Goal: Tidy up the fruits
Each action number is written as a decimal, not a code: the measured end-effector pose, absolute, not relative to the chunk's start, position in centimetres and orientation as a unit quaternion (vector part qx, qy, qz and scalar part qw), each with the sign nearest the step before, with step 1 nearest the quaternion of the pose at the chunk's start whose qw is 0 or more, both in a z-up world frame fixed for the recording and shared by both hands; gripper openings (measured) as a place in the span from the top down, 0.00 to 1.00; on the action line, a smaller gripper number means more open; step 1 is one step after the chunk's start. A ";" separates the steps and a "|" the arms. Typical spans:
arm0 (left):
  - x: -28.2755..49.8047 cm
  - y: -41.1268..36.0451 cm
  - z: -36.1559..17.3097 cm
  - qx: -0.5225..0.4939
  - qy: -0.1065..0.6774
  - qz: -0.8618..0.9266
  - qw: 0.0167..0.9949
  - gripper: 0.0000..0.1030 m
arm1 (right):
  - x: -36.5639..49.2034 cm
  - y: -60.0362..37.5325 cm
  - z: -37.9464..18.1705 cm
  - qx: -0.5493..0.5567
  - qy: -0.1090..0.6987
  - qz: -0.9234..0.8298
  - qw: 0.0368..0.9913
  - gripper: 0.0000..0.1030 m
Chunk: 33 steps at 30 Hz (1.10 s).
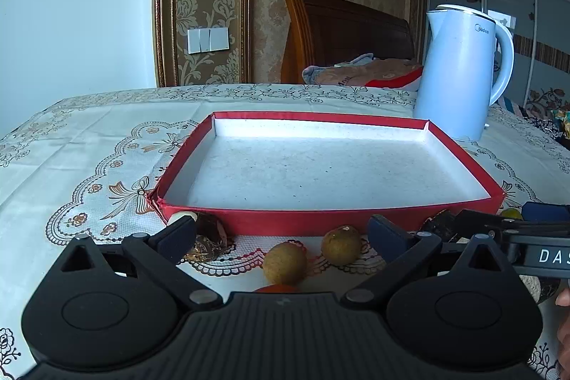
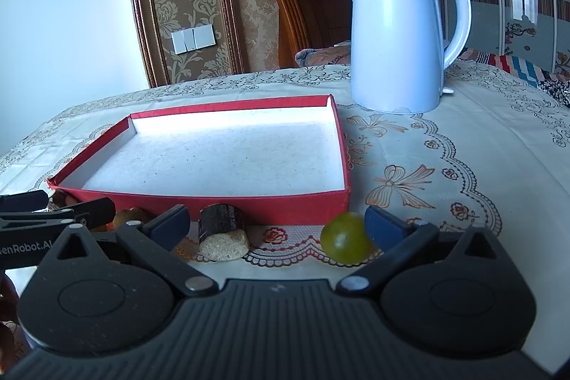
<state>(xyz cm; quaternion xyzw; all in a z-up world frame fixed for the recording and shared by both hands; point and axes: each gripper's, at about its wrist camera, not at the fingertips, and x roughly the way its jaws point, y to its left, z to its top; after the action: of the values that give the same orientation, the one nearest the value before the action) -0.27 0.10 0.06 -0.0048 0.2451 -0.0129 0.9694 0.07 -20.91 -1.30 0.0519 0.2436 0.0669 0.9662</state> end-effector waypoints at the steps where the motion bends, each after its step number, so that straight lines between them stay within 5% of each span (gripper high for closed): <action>1: -0.2 0.2 0.1 -0.006 0.246 -0.012 0.969 0.00 | 0.1 -20.9 -1.3 0.053 0.244 0.065 0.966 0.00; 33: 0.0 -0.1 -0.3 0.006 0.261 -0.022 0.965 0.00 | 0.4 -21.1 -1.6 0.058 0.253 0.058 0.964 0.00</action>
<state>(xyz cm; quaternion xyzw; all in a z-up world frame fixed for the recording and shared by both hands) -0.01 -0.08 -0.33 0.0063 0.2614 -0.0217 0.9650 0.38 -21.11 -1.56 0.0576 0.2530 0.0580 0.9640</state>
